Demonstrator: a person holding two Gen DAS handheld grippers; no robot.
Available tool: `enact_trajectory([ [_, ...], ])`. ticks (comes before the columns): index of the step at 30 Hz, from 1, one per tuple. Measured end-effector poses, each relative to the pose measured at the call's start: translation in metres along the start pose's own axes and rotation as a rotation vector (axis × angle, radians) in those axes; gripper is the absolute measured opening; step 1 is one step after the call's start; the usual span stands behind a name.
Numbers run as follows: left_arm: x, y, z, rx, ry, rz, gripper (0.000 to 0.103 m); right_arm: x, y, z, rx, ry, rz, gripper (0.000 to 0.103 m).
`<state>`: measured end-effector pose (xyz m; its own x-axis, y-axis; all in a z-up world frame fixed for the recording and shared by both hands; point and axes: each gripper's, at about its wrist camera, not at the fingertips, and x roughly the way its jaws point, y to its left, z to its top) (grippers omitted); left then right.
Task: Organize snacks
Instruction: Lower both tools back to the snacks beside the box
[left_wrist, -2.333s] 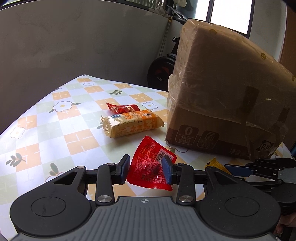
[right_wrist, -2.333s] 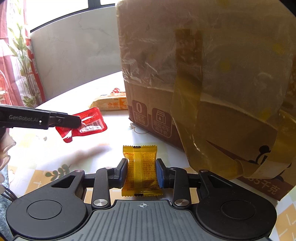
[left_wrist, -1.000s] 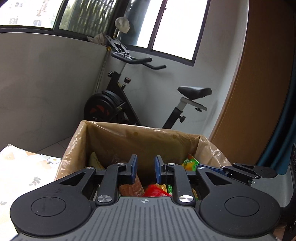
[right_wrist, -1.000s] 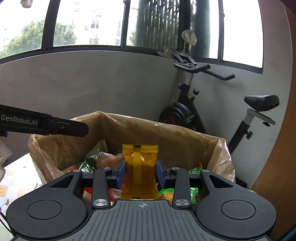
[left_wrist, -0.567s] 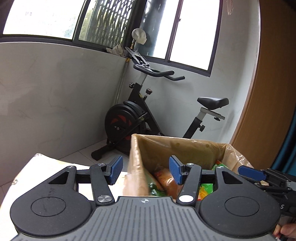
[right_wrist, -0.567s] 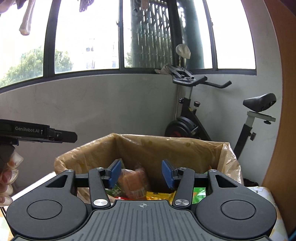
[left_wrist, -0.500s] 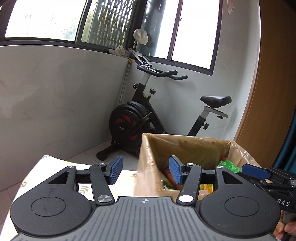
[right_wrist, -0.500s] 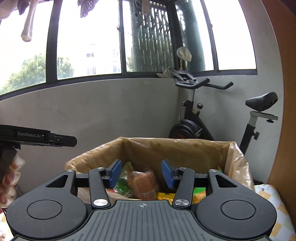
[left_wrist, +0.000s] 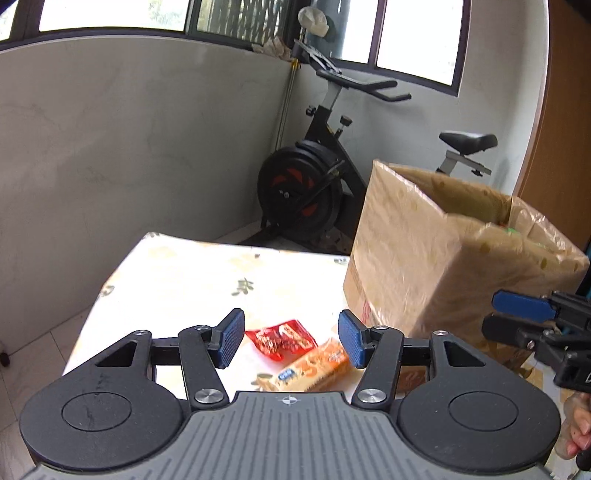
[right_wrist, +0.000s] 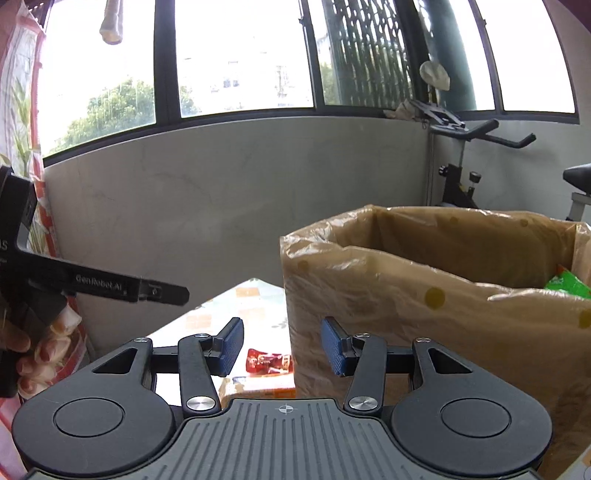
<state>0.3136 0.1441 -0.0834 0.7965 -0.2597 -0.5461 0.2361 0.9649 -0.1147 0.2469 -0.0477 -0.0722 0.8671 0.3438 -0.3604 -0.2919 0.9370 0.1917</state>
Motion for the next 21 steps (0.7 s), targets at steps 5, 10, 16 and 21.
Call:
enact_trajectory([
  [5, 0.054, -0.008, -0.022, 0.052, 0.103, -0.035, 0.058, 0.0, -0.016, -0.027, 0.043, 0.074, -0.046, 0.044],
  [10, 0.095, -0.022, -0.024, 0.152, 0.14, -0.027, 0.064, -0.002, -0.041, -0.057, 0.121, 0.162, -0.116, 0.043],
  [16, 0.118, -0.005, -0.026, 0.05, 0.192, -0.082, 0.064, -0.005, -0.064, -0.087, 0.235, 0.238, -0.171, 0.043],
  [21, 0.133, -0.008, -0.034, 0.058, 0.243, -0.063, 0.062, -0.005, -0.067, -0.095, 0.274, 0.251, -0.167, 0.042],
])
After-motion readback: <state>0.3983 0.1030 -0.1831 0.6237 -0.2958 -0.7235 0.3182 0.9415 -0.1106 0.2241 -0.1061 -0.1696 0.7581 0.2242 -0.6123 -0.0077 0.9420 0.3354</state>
